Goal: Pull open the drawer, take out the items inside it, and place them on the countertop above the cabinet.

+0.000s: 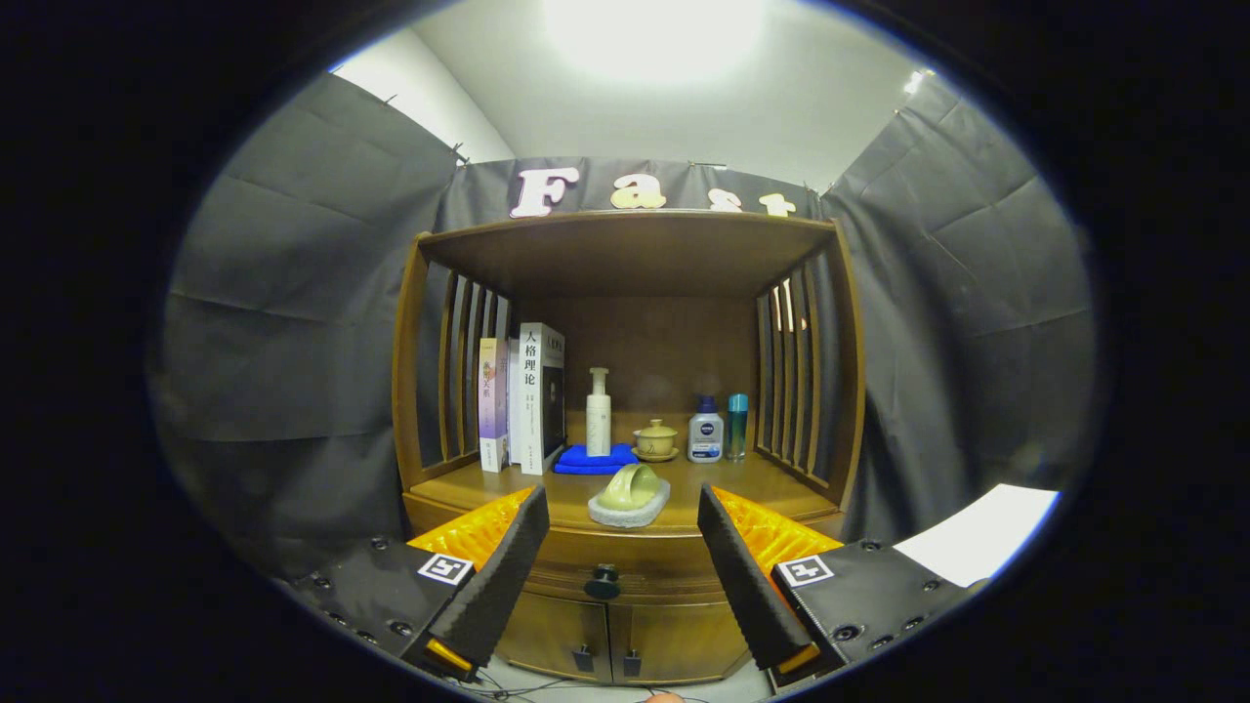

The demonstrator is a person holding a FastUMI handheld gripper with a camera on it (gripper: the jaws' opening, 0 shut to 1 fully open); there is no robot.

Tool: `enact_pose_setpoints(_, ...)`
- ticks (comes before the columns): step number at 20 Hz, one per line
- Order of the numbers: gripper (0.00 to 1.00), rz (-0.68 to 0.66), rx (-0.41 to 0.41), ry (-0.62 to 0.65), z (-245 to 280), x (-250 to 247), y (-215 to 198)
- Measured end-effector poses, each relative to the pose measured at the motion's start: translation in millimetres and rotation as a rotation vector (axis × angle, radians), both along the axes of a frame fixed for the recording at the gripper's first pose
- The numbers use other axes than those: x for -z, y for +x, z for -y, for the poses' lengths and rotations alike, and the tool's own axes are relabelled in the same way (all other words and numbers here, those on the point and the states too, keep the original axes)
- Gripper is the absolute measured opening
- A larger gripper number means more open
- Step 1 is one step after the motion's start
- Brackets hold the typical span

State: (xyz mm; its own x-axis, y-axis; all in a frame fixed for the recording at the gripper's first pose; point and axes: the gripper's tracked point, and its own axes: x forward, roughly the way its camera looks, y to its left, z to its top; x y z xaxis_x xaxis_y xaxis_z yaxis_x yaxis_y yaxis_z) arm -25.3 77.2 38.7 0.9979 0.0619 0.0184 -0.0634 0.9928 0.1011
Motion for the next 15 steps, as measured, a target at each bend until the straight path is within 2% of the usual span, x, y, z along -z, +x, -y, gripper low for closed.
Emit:
enact_pose_setpoints(8,0.97,-0.017,0.027,0.005,24.2,2.0,-17.0)
enact_pose_setpoints(15,0.97,-0.024,0.018,0.009,19.2,2.5,-12.9)
